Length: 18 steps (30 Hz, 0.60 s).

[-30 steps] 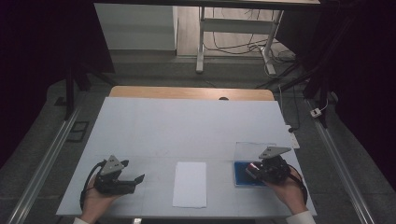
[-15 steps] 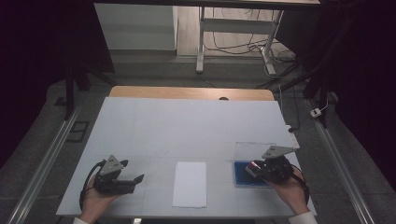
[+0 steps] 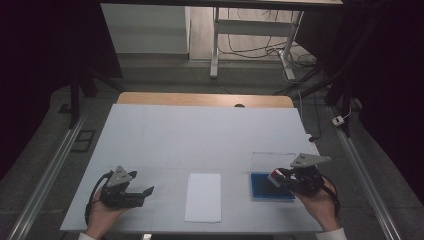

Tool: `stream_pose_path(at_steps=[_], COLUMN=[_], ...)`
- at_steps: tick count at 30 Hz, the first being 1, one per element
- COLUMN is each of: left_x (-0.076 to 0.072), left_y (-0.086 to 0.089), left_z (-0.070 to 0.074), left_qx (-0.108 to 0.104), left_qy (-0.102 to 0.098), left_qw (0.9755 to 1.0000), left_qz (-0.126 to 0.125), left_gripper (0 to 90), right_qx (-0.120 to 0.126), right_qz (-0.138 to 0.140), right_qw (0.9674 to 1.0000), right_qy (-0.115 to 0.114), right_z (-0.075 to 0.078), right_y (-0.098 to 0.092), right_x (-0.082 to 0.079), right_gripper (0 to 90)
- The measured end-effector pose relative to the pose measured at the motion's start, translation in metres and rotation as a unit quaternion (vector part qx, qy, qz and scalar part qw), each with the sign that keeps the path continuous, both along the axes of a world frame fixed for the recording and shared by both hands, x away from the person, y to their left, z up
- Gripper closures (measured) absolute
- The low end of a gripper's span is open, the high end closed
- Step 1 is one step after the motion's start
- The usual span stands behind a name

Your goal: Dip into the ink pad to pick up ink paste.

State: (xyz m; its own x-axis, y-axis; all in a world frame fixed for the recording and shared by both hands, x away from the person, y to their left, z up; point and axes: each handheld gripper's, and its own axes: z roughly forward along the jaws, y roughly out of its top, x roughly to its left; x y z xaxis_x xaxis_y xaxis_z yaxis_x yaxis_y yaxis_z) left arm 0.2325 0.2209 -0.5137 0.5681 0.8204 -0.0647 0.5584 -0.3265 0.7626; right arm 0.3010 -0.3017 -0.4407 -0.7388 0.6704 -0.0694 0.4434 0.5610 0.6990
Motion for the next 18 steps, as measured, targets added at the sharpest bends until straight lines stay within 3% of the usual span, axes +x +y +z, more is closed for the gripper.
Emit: stream_pose_path(at_steps=[7, 18], left_x=[0.0000, -0.0001], left_y=[-0.0001, -0.0001], left_z=[-0.0004, -0.0005], left_qx=[0.001, 0.002], left_qy=[0.000, 0.000], left_qw=[1.0000, 1.0000], left_qz=[0.000, -0.001], left_gripper=[17.4, 17.5], right_qx=[-0.005, -0.038], right_qz=[-0.001, -0.004], right_qw=[1.0000, 0.9992], right_qy=[0.002, 0.010], right_z=[0.0005, -0.0077], right_y=[0.0022, 0.0033], right_x=[-0.0007, 0.0029], right_gripper=[70.6, 70.6])
